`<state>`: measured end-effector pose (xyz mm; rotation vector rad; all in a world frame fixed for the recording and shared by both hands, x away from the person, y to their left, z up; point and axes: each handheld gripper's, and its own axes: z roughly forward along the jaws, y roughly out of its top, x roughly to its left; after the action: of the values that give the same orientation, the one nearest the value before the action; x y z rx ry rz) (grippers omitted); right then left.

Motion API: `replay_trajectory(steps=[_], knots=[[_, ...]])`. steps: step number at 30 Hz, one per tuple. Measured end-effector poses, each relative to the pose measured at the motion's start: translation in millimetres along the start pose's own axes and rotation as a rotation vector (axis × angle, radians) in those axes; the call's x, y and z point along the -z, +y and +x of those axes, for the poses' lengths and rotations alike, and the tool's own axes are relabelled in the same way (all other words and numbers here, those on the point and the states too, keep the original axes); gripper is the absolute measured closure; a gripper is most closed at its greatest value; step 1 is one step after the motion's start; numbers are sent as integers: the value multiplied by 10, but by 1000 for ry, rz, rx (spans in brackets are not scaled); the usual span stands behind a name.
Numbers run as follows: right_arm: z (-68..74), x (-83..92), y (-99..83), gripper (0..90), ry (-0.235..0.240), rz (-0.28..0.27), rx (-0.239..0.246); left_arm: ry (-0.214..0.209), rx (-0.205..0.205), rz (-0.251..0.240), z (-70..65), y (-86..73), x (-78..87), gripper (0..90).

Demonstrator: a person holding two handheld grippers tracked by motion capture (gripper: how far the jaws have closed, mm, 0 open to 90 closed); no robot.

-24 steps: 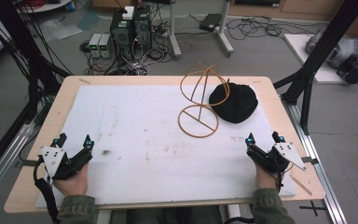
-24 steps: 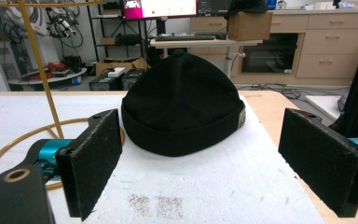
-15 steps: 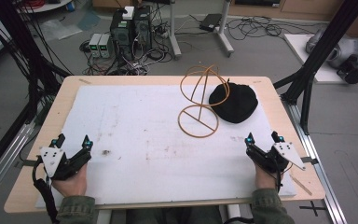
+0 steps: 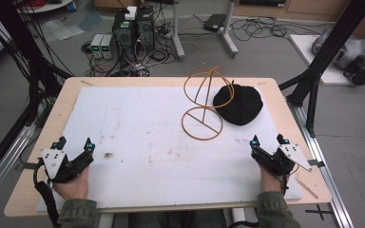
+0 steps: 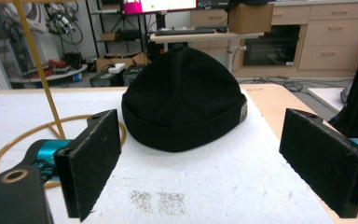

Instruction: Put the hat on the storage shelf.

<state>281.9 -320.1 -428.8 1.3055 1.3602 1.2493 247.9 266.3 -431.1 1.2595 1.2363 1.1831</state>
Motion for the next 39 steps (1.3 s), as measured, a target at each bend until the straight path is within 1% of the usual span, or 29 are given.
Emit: replay_trajectory(steps=[3,4,5,7,8,9,11,13,14,15,18,20,23,24,26,27,29,32,33,34,37,39], knots=[[-3,-21,19,117,10,-2,0,-1,0,-1,1,4,1,200],[-4,-41,37,117,18,0,-1,-4,1,0,1,3,-5,200],[-13,-99,77,116,35,3,7,-9,5,2,1,-2,-18,200],[-17,-140,122,117,52,16,7,-10,6,5,2,-3,-23,200],[-17,-140,122,117,52,16,7,-10,5,5,3,-3,-27,200],[-8,-158,158,117,58,16,22,-11,1,5,3,-3,-29,200],[3,-181,188,117,66,15,36,-13,-1,4,-4,1,-31,199],[19,-240,219,117,81,26,49,-22,0,9,-11,13,-33,199],[34,-281,234,117,85,38,49,-24,-1,7,-21,20,-33,200],[51,-321,246,117,89,52,49,-41,17,13,-36,40,-38,210],[130,-450,291,118,94,81,52,-49,23,9,-54,54,-44,218],[179,-514,337,118,101,85,52,-58,6,11,-74,56,-56,217],[239,-585,423,119,107,72,47,-70,10,22,-91,53,-71,217],[239,-585,423,119,107,72,47,-70,10,22,-91,53,-71,215],[272,-673,486,119,105,82,55,-73,6,20,-103,56,-72,215],[280,-717,512,119,99,87,54,-71,-6,15,-112,62,-70,215],[290,-781,561,119,93,90,40,-73,-1,17,-111,63,-68,215],[303,-876,621,125,81,96,44,-74,6,17,-110,62,-69,216],[305,-903,633,138,75,94,49,-75,9,24,-105,64,-65,219],[303,-928,637,140,72,86,49,-71,8,21,-98,66,-59,220],[305,-991,642,140,52,99,36,-62,8,12,-84,78,-38,224],[294,-1041,643,140,42,93,45,-62,11,7,-80,81,-34,224]])
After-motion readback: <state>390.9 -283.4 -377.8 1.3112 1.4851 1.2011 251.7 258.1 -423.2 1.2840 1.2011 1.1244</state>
